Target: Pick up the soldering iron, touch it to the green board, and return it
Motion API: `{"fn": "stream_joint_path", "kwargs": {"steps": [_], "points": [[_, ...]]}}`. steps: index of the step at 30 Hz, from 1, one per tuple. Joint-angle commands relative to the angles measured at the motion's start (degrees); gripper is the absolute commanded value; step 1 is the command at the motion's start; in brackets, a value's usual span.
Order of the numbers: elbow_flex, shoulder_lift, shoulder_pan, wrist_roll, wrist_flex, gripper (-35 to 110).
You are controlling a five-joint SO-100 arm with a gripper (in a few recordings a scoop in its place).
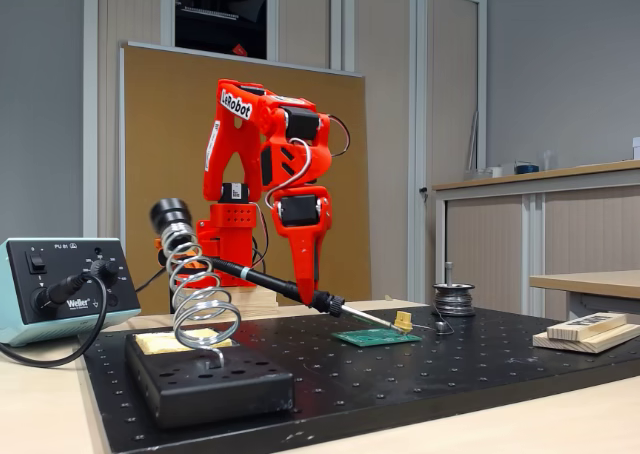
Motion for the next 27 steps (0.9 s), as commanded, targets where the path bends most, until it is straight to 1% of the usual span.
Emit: {"fn": "stream_joint_path", "kwargs": {"steps": [1,27], "points": [[-2.1,1.0,-1.1,1.0,1.0,0],[0.7,1.3,-3.2,2.9,-0.2,0]]}}
